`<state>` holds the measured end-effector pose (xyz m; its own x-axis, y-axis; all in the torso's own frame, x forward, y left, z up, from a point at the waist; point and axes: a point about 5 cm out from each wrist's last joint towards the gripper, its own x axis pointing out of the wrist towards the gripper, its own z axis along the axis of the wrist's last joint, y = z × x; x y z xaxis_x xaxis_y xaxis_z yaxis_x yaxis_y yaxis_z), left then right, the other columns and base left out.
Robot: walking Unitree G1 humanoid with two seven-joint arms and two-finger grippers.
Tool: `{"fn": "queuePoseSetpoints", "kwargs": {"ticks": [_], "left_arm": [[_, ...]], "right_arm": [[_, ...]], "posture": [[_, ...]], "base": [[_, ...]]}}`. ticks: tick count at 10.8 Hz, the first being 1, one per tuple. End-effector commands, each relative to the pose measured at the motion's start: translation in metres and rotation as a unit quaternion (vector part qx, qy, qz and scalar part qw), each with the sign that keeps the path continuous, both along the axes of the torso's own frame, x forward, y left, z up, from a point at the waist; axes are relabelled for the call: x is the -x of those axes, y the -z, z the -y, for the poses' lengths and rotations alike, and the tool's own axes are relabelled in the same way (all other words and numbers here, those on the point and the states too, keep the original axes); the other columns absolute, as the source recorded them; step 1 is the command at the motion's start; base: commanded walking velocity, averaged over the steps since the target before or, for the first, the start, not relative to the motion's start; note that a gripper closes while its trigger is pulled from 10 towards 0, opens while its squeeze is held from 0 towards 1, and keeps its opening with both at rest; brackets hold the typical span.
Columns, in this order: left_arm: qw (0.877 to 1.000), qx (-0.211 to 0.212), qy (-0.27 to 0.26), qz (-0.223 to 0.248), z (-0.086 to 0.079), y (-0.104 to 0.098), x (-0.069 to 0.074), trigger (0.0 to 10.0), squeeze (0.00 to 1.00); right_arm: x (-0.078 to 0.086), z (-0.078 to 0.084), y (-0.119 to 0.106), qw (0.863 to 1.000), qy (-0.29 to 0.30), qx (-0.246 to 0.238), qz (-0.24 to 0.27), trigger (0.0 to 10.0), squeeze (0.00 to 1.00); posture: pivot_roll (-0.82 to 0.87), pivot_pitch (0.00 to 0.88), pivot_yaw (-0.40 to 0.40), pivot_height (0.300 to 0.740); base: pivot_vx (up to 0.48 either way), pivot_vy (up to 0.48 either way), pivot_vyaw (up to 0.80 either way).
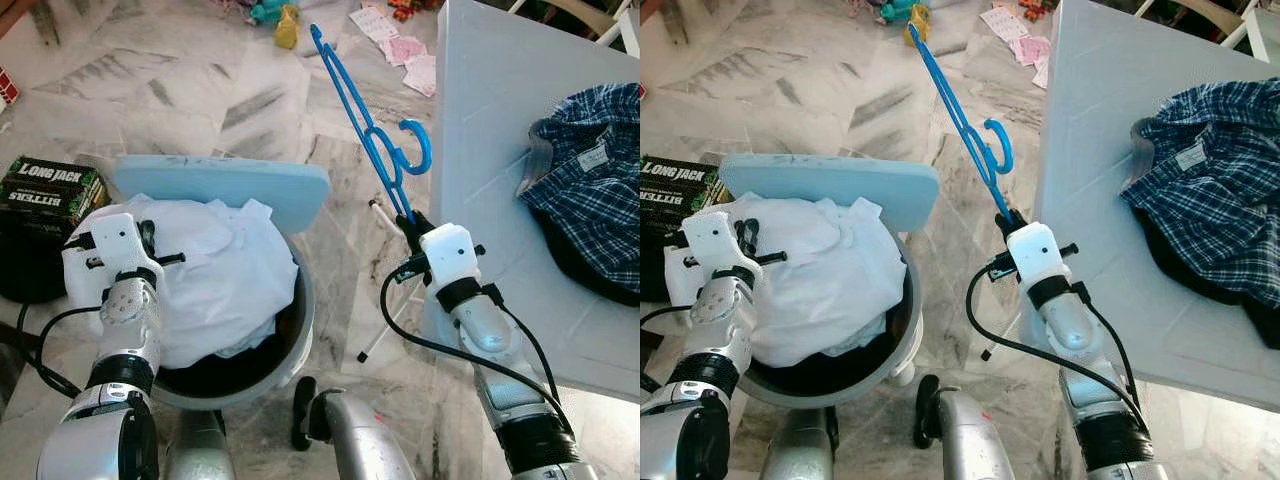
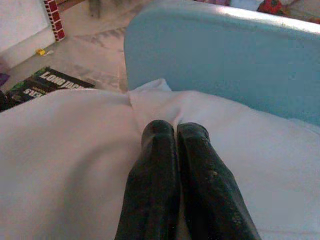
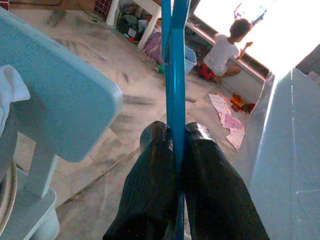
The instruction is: Hang hanger
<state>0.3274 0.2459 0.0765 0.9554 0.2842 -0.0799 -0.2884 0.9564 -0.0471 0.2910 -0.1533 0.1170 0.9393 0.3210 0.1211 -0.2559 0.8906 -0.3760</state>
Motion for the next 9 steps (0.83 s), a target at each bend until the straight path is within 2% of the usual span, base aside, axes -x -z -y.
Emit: {"fn": "queuePoseSetpoints", "kwargs": {"ticks": [1, 2, 3, 4, 5, 7, 8, 9], "left_arm": [[1.000, 0.004, -0.011, -0.016, -0.002, 0.009, 0.005, 0.0, 0.00], [0.999, -0.025, -0.033, 0.006, -0.010, -0.004, 0.003, 0.0, 0.00], [0.993, -0.069, -0.053, 0.078, -0.016, -0.036, -0.004, 0.0, 0.00], [0.974, -0.123, -0.040, 0.185, -0.011, -0.089, -0.012, 0.0, 0.00], [0.952, -0.153, -0.006, 0.264, 0.001, -0.130, -0.015, 0.0, 0.00], [0.916, -0.186, 0.065, 0.350, 0.036, -0.175, -0.012, 0.0, 0.00], [0.895, -0.177, 0.127, 0.388, 0.066, -0.193, -0.003, 0.0, 0.00], [0.868, -0.161, 0.218, 0.415, 0.106, -0.206, 0.013, 0.0, 0.00]], "right_arm": [[0.003, 0.007, 0.010, 1.000, 0.014, 0.006, -0.021, 10.0, 0.00], [0.002, 0.007, 0.011, 1.000, 0.015, 0.007, -0.021, 10.0, 0.00], [0.002, 0.007, 0.011, 1.000, 0.016, 0.008, -0.020, 10.0, 0.00], [0.001, 0.007, 0.011, 1.000, 0.017, 0.007, -0.019, 10.0, 0.00], [0.000, 0.005, 0.012, 1.000, 0.016, 0.006, -0.020, 10.0, 0.00], [-0.003, -0.001, 0.012, 1.000, 0.013, 0.002, -0.017, 10.0, 0.00], [-0.004, -0.002, 0.013, 1.000, 0.014, -0.001, -0.017, 10.0, 0.00], [-0.004, -0.003, 0.013, 1.000, 0.016, -0.002, -0.016, 10.0, 0.00]], "posture": [[-0.04, 0.261, -0.190, 0.740], [-0.04, 0.256, -0.189, 0.740], [-0.04, 0.256, -0.189, 0.740], [-0.02, 0.255, -0.189, 0.740], [-0.01, 0.254, -0.187, 0.740], [0.00, 0.250, -0.178, 0.740], [0.01, 0.247, -0.174, 0.740], [0.02, 0.246, -0.172, 0.740]], "base": [[0.000, 0.000, 0.00], [0.000, 0.000, 0.00], [0.000, 0.000, 0.00], [0.000, 0.000, 0.00], [0.000, 0.000, 0.00], [0.000, 0.000, 0.00], [0.000, 0.000, 0.00], [0.000, 0.000, 0.00]]}}
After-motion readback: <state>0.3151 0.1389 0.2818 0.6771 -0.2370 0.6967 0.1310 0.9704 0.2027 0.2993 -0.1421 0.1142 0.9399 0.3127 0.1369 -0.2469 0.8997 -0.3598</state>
